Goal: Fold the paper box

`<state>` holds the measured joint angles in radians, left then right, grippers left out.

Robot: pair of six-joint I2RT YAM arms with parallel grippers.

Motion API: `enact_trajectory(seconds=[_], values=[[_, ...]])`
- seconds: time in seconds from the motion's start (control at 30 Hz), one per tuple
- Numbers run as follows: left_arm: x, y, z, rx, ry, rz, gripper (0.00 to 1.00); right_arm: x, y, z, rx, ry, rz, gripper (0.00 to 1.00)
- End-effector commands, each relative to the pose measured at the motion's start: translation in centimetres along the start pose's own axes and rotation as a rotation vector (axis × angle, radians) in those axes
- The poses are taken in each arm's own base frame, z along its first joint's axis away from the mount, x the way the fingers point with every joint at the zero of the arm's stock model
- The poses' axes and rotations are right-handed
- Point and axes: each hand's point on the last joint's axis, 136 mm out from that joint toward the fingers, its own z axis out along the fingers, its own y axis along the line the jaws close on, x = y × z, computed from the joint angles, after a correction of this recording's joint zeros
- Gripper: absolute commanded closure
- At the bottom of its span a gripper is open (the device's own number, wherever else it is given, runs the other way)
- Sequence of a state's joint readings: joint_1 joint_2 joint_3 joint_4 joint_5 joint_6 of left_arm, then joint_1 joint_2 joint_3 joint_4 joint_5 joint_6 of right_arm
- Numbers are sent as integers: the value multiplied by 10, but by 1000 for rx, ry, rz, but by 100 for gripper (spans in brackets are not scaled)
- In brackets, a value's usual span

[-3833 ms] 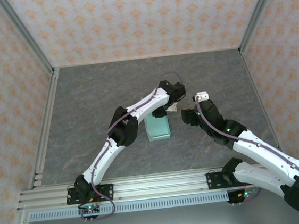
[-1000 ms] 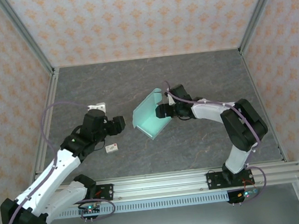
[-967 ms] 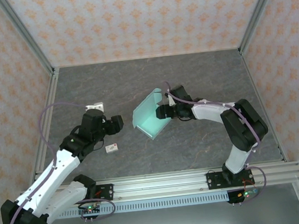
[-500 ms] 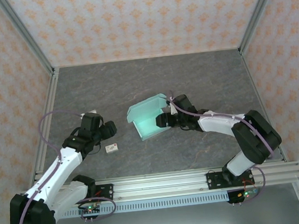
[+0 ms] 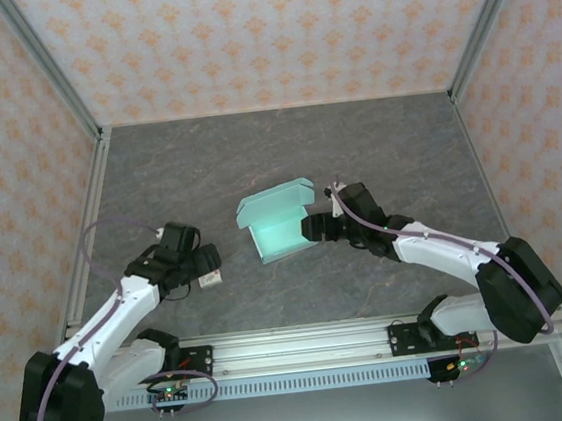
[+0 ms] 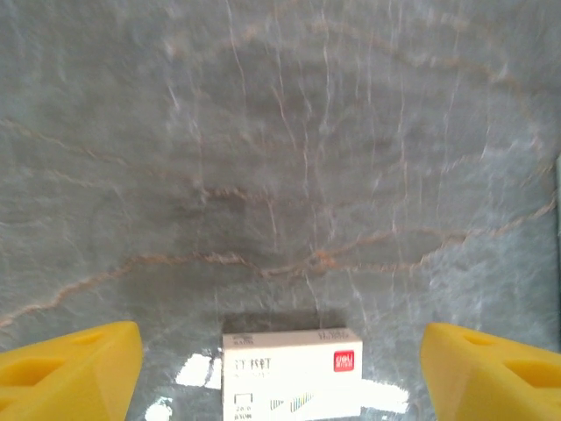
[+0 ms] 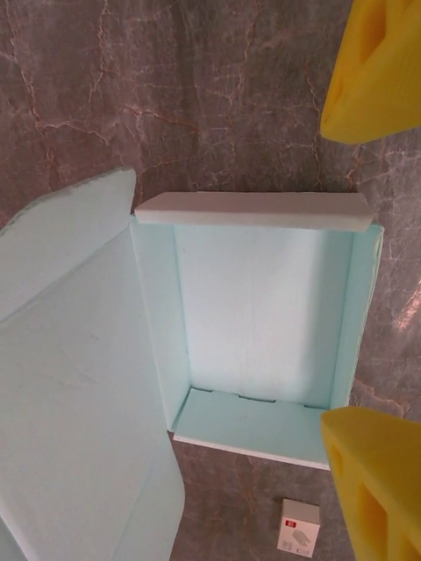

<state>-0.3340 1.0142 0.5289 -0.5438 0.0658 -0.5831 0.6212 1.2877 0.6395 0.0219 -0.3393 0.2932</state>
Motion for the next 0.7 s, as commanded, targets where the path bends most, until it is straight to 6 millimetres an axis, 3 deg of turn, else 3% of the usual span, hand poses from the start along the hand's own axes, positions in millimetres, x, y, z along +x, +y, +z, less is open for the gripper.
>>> enact_trajectory(seconds=[0.0, 0.33, 0.67], values=[[10, 8, 2, -89, 51, 32, 16, -3, -5, -1, 42, 1, -36, 21], [21, -8, 17, -104, 160, 135, 15, -1, -11, 0, 64, 0, -74, 21], [29, -8, 27, -119, 204, 148, 25, 0, -17, -6, 84, -10, -83, 21]])
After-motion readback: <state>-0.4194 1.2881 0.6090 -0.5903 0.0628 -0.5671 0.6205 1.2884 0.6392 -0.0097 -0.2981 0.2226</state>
